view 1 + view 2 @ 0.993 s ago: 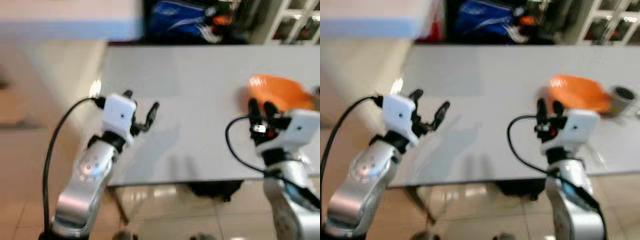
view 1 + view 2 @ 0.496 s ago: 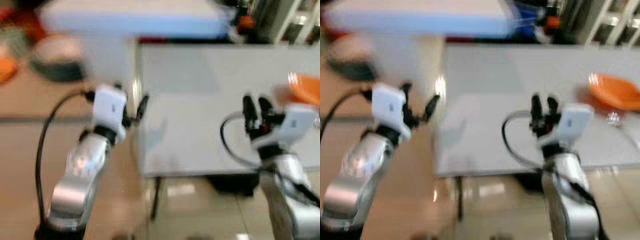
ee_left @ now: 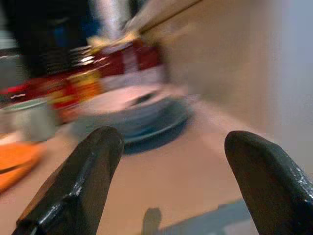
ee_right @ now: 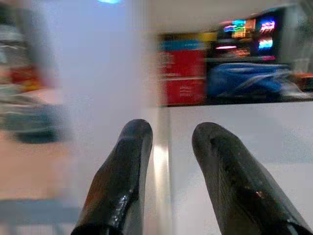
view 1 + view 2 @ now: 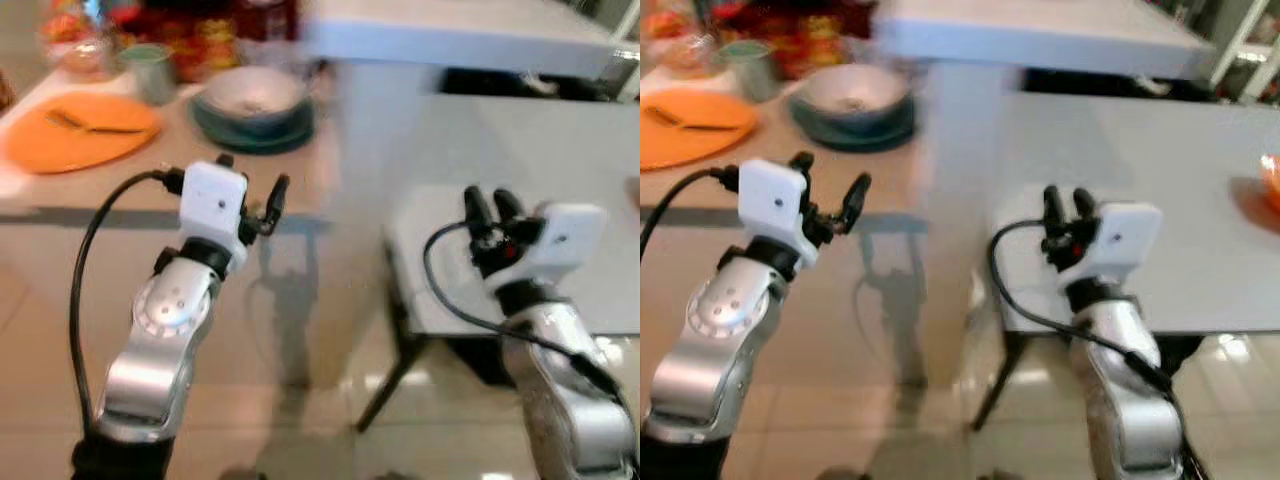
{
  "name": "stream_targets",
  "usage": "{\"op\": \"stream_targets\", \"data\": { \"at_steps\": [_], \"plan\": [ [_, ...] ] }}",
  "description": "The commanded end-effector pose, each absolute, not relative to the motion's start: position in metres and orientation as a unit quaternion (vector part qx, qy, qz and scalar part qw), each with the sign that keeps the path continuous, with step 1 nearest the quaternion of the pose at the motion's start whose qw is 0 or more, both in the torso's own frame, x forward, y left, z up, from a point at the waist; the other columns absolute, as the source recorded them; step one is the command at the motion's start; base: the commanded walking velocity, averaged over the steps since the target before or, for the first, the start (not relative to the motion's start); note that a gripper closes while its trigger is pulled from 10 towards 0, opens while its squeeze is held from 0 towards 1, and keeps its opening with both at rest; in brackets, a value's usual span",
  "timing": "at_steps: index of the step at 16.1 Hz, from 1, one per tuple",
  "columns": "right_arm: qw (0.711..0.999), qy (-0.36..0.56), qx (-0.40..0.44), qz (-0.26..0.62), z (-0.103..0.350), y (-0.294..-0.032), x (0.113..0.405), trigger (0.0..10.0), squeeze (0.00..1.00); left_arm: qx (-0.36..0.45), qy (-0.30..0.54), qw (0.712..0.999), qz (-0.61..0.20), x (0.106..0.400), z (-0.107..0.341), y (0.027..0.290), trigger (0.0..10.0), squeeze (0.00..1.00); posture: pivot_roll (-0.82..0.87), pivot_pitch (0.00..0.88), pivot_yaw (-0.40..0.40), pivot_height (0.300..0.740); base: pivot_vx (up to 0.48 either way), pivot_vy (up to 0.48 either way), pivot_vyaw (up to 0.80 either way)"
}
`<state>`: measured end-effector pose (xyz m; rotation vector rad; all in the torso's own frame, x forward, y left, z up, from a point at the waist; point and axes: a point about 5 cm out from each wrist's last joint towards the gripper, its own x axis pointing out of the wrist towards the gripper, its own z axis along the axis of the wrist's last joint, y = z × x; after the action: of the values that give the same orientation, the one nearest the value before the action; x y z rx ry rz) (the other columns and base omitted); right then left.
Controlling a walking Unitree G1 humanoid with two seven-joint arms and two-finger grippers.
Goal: Setting the table
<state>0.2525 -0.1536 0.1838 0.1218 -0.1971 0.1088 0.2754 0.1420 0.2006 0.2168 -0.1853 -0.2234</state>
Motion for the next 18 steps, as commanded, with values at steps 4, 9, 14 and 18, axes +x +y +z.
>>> {"op": "stream_targets", "data": {
  "at_steps": [4, 9, 14, 18],
  "plan": [
    [0.993, -0.090, 0.047, 0.067, 0.184, -0.154, 0.254, 10.0, 0.00, 0.110, -0.100, 0.983, -0.106, 0.279, 0.205, 0.143, 10.0, 0.00, 0.05, 0.054, -0.054, 0.740, 0.000, 0.480, -0.55],
    [0.996, -0.070, -0.016, 0.061, 0.180, -0.152, 0.264, 10.0, 0.00, 0.107, -0.102, 0.983, -0.107, 0.279, 0.203, 0.140, 10.0, 0.00, 0.06, 0.046, -0.072, 0.740, 0.000, 0.480, 0.00],
    [0.995, -0.069, -0.003, 0.068, 0.181, -0.150, 0.267, 10.0, 0.00, 0.108, -0.104, 0.983, -0.106, 0.280, 0.204, 0.140, 10.0, 0.00, 0.05, 0.041, -0.076, 0.740, 0.000, 0.480, 0.00],
    [0.996, -0.068, 0.004, 0.060, 0.182, -0.153, 0.269, 10.0, 0.00, 0.106, -0.109, 0.984, -0.096, 0.280, 0.208, 0.139, 10.0, 0.00, 0.05, 0.038, -0.077, 0.740, 0.000, -0.360, 0.00]
  ]
}}
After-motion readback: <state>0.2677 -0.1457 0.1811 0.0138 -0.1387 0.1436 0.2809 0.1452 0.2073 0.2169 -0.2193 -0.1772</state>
